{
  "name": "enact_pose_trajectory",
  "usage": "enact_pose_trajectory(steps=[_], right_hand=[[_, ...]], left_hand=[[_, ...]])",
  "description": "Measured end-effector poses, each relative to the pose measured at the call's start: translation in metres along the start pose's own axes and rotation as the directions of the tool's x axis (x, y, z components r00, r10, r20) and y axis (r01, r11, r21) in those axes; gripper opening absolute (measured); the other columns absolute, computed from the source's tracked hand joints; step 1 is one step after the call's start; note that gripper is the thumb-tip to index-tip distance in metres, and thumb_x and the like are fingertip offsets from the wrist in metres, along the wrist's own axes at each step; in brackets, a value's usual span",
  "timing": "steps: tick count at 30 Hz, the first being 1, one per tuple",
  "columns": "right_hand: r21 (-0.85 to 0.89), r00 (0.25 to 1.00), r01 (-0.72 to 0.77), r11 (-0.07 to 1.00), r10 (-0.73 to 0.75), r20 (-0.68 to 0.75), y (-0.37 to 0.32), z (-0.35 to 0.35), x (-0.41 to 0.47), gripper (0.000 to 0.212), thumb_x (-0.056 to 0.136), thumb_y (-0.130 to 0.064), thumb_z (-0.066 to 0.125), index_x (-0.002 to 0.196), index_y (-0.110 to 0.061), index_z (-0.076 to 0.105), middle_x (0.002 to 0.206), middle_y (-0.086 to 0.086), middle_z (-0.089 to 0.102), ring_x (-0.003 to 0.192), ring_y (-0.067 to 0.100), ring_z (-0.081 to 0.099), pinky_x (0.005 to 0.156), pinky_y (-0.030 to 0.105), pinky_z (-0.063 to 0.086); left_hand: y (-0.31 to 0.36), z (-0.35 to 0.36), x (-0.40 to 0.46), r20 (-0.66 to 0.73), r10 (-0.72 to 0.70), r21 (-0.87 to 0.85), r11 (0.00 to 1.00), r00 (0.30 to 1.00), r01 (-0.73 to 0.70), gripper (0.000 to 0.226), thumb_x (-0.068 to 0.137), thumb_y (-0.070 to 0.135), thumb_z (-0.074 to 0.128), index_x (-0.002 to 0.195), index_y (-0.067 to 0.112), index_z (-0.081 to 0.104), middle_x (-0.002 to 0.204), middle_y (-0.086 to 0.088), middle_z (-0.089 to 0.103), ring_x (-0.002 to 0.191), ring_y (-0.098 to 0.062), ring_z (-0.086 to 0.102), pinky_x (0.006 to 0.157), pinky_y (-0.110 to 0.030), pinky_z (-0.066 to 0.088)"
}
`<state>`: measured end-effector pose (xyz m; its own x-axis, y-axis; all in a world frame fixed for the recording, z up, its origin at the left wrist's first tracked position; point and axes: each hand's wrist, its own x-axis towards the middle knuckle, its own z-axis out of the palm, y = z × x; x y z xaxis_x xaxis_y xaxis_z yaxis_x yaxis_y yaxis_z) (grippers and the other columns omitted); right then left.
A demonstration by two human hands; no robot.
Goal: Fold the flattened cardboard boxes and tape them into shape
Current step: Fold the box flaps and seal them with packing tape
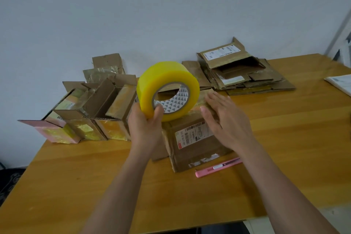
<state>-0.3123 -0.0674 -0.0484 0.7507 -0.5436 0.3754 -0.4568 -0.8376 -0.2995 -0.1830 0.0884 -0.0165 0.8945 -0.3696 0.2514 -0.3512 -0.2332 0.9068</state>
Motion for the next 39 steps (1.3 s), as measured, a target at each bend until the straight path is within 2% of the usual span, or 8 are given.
enact_pose_trajectory(steps=[4,10,16,24,29,33,36,39], right_hand=[[0.056,1.000,-0.006,0.998,0.007,-0.013,0.001,-0.002,-0.001,0.080,0.094,-0.066,0.004,0.146,-0.018,0.042,0.154,-0.001,0.037,0.144,0.010,0.029,0.120,0.031,0.015],[0.069,1.000,-0.023,0.997,0.025,-0.019,-0.003,-0.003,-0.001,0.082,0.092,-0.066,0.002,0.143,-0.018,0.047,0.152,-0.001,0.041,0.143,0.011,0.032,0.117,0.027,0.014],[-0.070,1.000,-0.012,0.998,0.012,0.005,-0.026,-0.009,0.005,0.088,0.093,-0.064,-0.007,0.138,-0.017,0.053,0.152,0.006,0.041,0.145,0.017,0.030,0.122,0.038,0.010],[0.026,0.997,0.031,0.999,-0.033,0.076,-0.035,-0.001,-0.001,0.100,0.084,-0.072,-0.019,0.148,-0.023,0.040,0.157,-0.003,0.033,0.146,0.008,0.025,0.118,0.030,0.013],[-0.043,0.995,0.044,0.998,-0.040,0.091,-0.035,-0.002,-0.003,0.093,0.087,-0.070,-0.012,0.149,-0.022,0.037,0.157,-0.003,0.031,0.146,0.008,0.025,0.119,0.032,0.015],[-0.028,0.995,0.038,0.999,-0.035,0.094,-0.032,-0.005,-0.002,0.091,0.087,-0.069,-0.011,0.148,-0.022,0.038,0.157,-0.004,0.032,0.145,0.009,0.028,0.116,0.031,0.014],[-0.011,0.995,0.038,0.999,-0.037,0.087,-0.032,-0.003,-0.001,0.091,0.087,-0.068,-0.011,0.147,-0.022,0.040,0.156,-0.005,0.034,0.145,0.009,0.028,0.114,0.027,0.012],[0.016,0.995,0.011,1.000,-0.013,0.102,-0.037,-0.006,0.001,0.094,0.085,-0.070,-0.013,0.147,-0.022,0.039,0.157,-0.005,0.032,0.145,0.008,0.026,0.113,0.026,0.010]], left_hand=[[0.003,-0.015,0.001,0.087,-0.084,-0.164,0.982,0.993,0.097,0.037,0.083,0.037,0.066,0.113,0.018,0.056,0.098,-0.014,0.065,0.090,-0.033,0.068,0.065,-0.054,0.060],[0.007,-0.040,-0.006,0.090,-0.120,-0.288,0.947,0.989,0.142,0.021,0.094,0.016,0.062,0.109,0.018,0.047,0.096,-0.006,0.056,0.091,-0.023,0.065,0.074,-0.046,0.060],[0.011,-0.044,-0.010,0.125,-0.016,-0.245,0.968,0.992,0.047,0.020,0.093,0.015,0.062,0.102,0.025,0.048,0.083,0.000,0.050,0.078,-0.018,0.055,0.083,-0.059,0.055],[0.004,-0.042,-0.015,0.183,-0.008,-0.314,0.947,0.983,0.066,0.032,0.086,0.019,0.072,0.104,0.034,0.050,0.105,-0.004,0.066,0.098,-0.017,0.067,0.083,-0.050,0.058],[0.003,-0.044,-0.018,0.125,0.070,-0.328,0.944,0.990,-0.025,0.030,0.083,0.022,0.074,0.104,0.029,0.053,0.098,-0.011,0.067,0.097,-0.028,0.067,0.078,-0.056,0.058],[-0.008,-0.068,-0.017,0.055,0.117,-0.236,0.966,0.992,-0.101,0.024,0.086,0.016,0.071,0.096,0.026,0.052,0.072,0.001,0.059,0.069,-0.024,0.059,0.062,-0.056,0.053],[-0.023,-0.088,-0.025,0.028,0.080,-0.172,0.982,0.996,-0.074,0.025,0.086,0.015,0.072,0.095,0.029,0.053,0.081,-0.017,0.059,0.071,-0.025,0.058,0.060,-0.055,0.053],[-0.030,-0.091,-0.030,0.036,0.057,-0.182,0.982,0.998,-0.050,0.027,0.085,0.016,0.072,0.096,0.031,0.053,0.083,-0.016,0.060,0.074,-0.027,0.060,0.062,-0.053,0.055]])
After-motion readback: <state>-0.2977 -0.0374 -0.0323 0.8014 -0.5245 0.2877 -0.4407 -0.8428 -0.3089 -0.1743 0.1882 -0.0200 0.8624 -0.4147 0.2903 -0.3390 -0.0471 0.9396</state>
